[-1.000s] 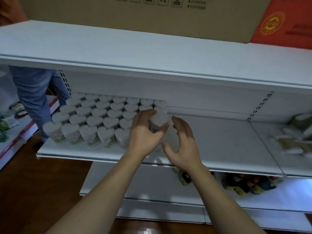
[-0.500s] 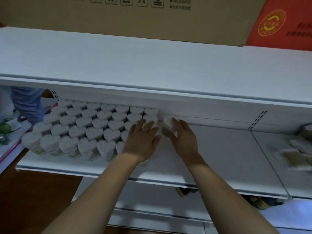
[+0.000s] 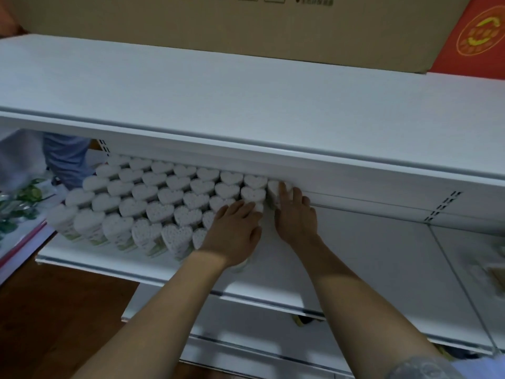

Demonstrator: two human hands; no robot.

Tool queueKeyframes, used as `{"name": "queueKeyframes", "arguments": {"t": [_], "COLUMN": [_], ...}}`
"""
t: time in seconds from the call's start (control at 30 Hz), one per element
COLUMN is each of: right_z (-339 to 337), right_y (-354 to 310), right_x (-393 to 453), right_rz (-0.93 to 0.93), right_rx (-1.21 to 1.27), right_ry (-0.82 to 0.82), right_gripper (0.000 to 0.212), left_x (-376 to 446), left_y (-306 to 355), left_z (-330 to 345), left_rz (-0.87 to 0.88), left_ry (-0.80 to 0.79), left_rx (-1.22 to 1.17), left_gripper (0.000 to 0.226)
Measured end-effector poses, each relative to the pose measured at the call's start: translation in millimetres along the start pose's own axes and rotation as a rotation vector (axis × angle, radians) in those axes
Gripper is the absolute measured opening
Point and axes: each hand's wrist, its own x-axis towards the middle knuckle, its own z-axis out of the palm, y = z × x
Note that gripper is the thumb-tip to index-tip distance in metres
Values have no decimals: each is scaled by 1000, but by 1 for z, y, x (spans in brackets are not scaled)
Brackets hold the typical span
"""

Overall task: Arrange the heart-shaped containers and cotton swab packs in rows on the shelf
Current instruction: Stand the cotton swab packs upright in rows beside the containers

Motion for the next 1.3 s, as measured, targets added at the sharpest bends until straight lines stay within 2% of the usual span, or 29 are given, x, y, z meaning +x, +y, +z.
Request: {"name": "queueKeyframes", "arguments": {"t": [0.17, 0.3, 0.5, 0.63, 0.73, 0.83, 1.0, 1.13, 1.3], "right_z": [-5, -17, -42, -56, -76, -92, -121, -126, -124], "right_y": [3, 6, 26, 60, 91, 129, 208, 279, 363], "right_x": [1, -2, -47, -95, -133, -174, -222, -244, -246], "right_rz": [-30, -32, -7, 44, 168, 223, 370, 439, 388], "right_rx": [-42, -22, -19, -3, -68, -106, -188, -200, -177], "right_ry": [-37, -80, 26, 189, 166, 262, 235, 208, 123], "right_gripper": [82, 87, 74, 68, 66, 65, 65, 62, 68], "left_x": [1, 1, 6, 7, 9, 6, 1, 13, 33], "left_y": [2, 5, 30, 75, 112, 157, 241, 309, 385], "left_z": [-2, -7, -18, -19, -10, -2, 12, 32, 65], "left_rz": [-8, -19, 22, 25, 84, 142, 272, 297, 245], "left_ry": [4, 68, 187, 149, 127, 101, 101, 71, 14], "left_rx": [-11, -51, -117, -134, -135, -179, -193, -204, -236], "left_gripper": [55, 68, 59, 55, 55, 55, 54, 53, 55]}}
